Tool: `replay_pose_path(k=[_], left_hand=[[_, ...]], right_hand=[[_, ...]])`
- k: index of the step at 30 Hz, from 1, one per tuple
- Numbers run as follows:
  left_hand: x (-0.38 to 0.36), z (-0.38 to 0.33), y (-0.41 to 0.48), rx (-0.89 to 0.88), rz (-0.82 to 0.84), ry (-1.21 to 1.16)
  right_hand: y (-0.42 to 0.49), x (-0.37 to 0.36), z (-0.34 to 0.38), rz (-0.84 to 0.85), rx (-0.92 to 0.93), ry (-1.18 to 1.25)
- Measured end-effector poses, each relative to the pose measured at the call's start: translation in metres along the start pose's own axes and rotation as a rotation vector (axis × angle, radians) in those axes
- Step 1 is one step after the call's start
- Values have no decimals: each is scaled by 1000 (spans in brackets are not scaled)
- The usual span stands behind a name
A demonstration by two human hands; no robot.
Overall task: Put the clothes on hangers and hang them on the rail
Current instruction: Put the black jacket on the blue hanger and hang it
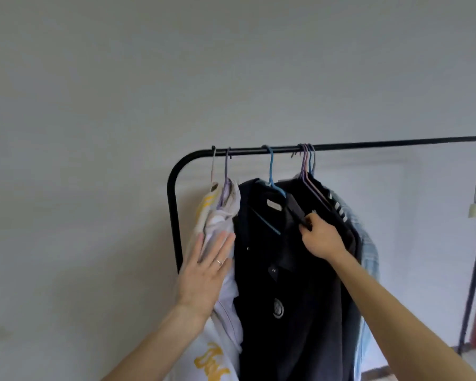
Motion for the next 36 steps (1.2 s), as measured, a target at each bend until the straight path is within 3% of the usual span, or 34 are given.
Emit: replay_pose_path(k=[4,9,16,19,25,30,33,36], left_hand=[[-41,-29,-15,-82,333,185],[-59,-69,-5,80,355,-109],[-81,-154,-51,-274,675,29],[-87,-171,-78,-335,725,44],[-27,-140,-60,-325,162,-94],[71,-64,-33,27,-410,-219],[99,-17,-15,316,-464,-398],[92,-2,9,411,-304,-905]], right_hand=[[-1,8,-9,20,-32,-75],[-21,-9,-8,23,47,-28],[-53,-10,-62,-48,25,145],[-62,-2,-83,-31,-2,183],[-89,-27,-62,63,183,333],[-110,-47,-28,105,305,400],[-114,-53,-14,119,329,409],[-118,-59,-1,155,374,368]])
Point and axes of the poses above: each hand's wrist, its own y-axis towards the middle knuckle, its own x-axis out of the back of the hand, z = x × y, the point moved 4 cm from there along y, towards the middle knuckle, and after that the axes turned 3 degrees about z, right-handed, at the moved point
